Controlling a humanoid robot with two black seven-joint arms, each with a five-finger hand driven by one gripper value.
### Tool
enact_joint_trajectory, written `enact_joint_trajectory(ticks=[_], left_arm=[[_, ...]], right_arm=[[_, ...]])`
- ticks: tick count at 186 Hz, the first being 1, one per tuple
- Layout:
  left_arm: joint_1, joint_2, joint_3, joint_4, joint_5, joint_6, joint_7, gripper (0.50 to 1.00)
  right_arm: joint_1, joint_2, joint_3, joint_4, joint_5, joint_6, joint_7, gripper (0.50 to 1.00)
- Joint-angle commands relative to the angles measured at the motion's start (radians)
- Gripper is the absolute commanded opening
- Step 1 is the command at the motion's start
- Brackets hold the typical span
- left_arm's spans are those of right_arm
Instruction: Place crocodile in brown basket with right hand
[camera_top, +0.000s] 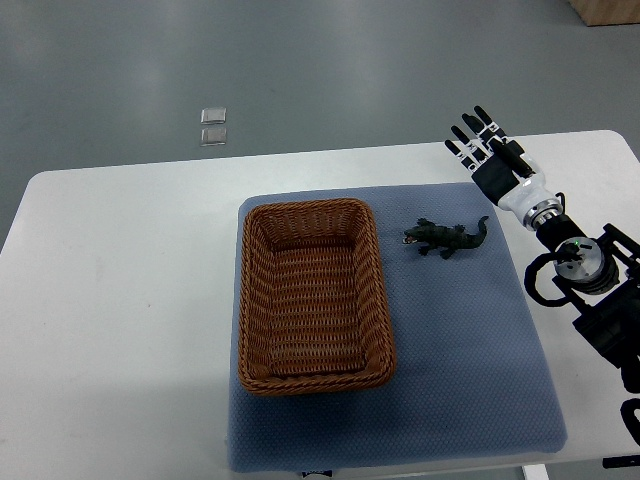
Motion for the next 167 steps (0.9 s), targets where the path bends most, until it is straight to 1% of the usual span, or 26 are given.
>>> enact_joint_trajectory(ticks=[1,16,48,60,76,89,106,133,151,167], left_arm=[[-0.003,0.0,0.0,0.0,-0.001,0.001,0.0,1.0],[-0.006,0.0,-0.003,0.0,-0.001,0.001,-0.002,1.0],[-0.006,0.0,0.001,-0.009,0.0,-0.003,0.0,1.0],[-0.006,0.0,0.004,-0.014,0.004,-0.007,0.0,1.0],[-0.006,0.0,0.007,-0.015,0.005,-0.007,0.0,1.0],[-0.006,0.0,0.01,-0.012,0.005,-0.009,0.0,1.0],[-0.011,0.0,0.009,-0.008,0.002,-0.007,0.0,1.0],[-0.015,0.0,0.004,-0.001,0.002,-0.007,0.0,1.0],[-0.015,0.0,0.004,-0.001,0.002,-0.007,0.0,1.0],[-0.015,0.0,0.007,-0.003,0.002,-0.007,0.0,1.0]], right_arm=[[0.018,-0.031,-0.019,0.018,-0.122,-0.002,-0.013,0.928],[0.027,-0.08,-0.065,0.059,-0.228,-0.004,-0.053,0.928],[0.098,-0.176,-0.177,0.101,-0.432,0.006,-0.08,0.928],[0.144,-0.216,-0.25,0.119,-0.549,0.007,-0.099,0.928],[0.219,-0.271,-0.367,0.17,-0.72,0.006,-0.134,0.928],[0.291,-0.308,-0.465,0.206,-0.823,0.01,-0.175,0.928],[0.395,-0.322,-0.621,0.231,-0.895,0.018,-0.232,0.928],[0.561,-0.322,-0.858,0.265,-0.903,0.039,-0.284,0.928],[0.628,-0.311,-0.941,0.282,-0.9,0.041,-0.307,0.928],[0.651,-0.305,-0.979,0.295,-0.9,0.056,-0.326,0.928]])
